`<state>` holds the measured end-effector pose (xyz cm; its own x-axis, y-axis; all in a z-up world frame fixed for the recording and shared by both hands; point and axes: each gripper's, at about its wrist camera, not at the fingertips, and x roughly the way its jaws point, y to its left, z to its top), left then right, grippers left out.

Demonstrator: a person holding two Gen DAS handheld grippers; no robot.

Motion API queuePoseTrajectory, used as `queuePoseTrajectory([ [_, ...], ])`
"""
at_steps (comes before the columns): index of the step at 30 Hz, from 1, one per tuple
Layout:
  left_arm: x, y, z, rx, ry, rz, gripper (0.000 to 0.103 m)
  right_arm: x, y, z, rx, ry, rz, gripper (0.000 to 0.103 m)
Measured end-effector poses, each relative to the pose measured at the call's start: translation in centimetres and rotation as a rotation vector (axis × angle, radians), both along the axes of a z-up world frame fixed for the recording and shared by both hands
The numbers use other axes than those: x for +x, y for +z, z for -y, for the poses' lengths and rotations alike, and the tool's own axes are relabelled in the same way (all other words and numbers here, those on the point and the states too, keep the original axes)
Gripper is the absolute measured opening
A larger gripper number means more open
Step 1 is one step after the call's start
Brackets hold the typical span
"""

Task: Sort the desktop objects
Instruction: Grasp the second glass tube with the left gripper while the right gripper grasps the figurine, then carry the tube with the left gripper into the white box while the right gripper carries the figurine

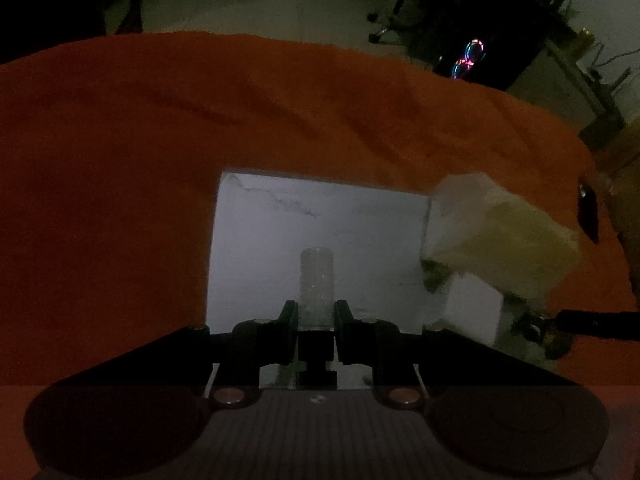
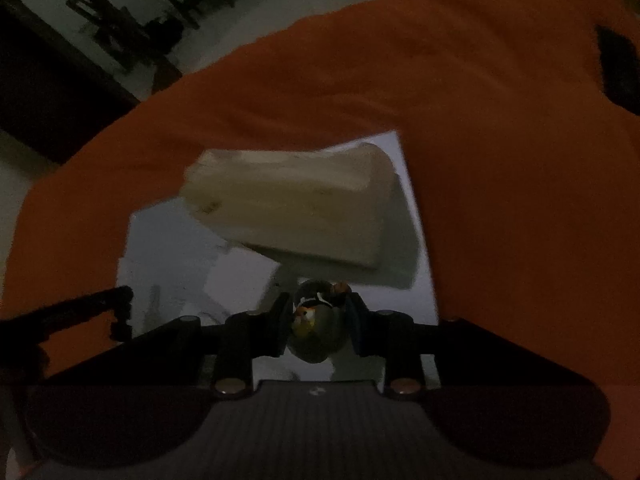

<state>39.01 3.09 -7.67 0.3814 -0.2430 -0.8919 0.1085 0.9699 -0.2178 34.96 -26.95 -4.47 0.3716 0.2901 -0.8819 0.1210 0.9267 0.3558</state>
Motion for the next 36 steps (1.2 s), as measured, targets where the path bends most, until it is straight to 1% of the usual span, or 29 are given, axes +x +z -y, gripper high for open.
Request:
queuePoseTrajectory([
  [7,-1.7,2.8,0.2,-0.058,-0.028,0.019,0.015,-0.7,2.7,-1.2,0.060,0.042,0.051,0.031],
  [11,-3.3,4.6,0.8,-0.067,-0.061,0.040,0.015,-1.6,4.5,-1.3,0.097,0.053,0.077,0.031],
  [14,-5.0,6.0,1.5,-0.079,-0.104,0.072,0.015,-2.7,6.1,-1.2,0.109,0.049,0.100,0.031],
  [20,-9.0,8.1,2.4,-0.083,-0.135,0.136,0.015,-5.5,8.8,-1.1,0.109,0.054,0.136,0.031],
  [23,-10.8,8.4,2.8,-0.073,-0.162,0.141,0.015,-7.1,9.7,-1.3,0.099,0.063,0.148,0.031],
  [27,-13.1,8.5,2.7,-0.091,-0.173,0.144,0.015,-9.2,10.3,-1.6,0.067,0.056,0.154,0.031],
  [31,-14.9,8.5,2.1,-0.115,-0.172,0.130,0.015,-11.2,10.7,-2.3,0.067,0.097,0.150,0.031],
  [33,-15.8,8.5,1.8,-0.123,-0.175,0.120,0.015,-12.1,10.6,-2.8,0.063,0.116,0.141,0.031],
  [36,-17.4,8.4,1.6,-0.114,-0.182,0.109,0.015,-13.5,10.0,-3.6,0.059,0.141,0.120,0.031],
])
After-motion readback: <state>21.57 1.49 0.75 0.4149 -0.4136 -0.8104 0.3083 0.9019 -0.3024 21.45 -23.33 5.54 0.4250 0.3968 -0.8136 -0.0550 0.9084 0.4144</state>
